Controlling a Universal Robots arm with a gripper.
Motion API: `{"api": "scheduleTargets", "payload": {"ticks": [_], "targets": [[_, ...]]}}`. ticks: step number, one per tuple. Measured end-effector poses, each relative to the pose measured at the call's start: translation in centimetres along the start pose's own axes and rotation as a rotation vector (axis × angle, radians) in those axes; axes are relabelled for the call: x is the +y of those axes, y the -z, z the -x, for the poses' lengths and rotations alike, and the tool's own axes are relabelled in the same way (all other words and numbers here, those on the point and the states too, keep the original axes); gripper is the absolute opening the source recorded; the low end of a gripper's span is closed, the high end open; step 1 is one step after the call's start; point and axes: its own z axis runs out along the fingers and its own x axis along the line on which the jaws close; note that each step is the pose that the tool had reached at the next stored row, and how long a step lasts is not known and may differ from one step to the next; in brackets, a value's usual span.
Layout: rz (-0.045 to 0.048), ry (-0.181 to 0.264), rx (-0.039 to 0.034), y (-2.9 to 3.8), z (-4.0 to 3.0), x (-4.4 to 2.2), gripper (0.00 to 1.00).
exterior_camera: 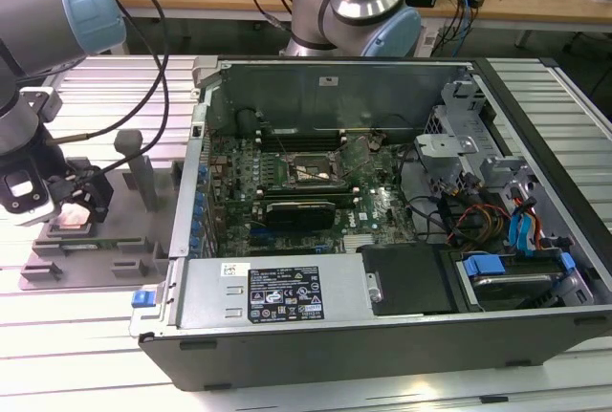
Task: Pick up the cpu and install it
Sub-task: 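Pick up the cpu and move it towards the insertion slot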
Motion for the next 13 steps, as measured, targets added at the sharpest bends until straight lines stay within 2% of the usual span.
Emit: {"api": "scheduleTargets", "payload": {"ticks": [5,9,13], "targets": [[0.0001,0.003,0.0002,-0.20,-0.05,0.46,0.84],[-0.0008,0.036,0.0021,-0.32,-0.06,0.48,0.84],[-0.0007,0.039,0.0023,-0.32,-0.06,0.48,0.84]]}}
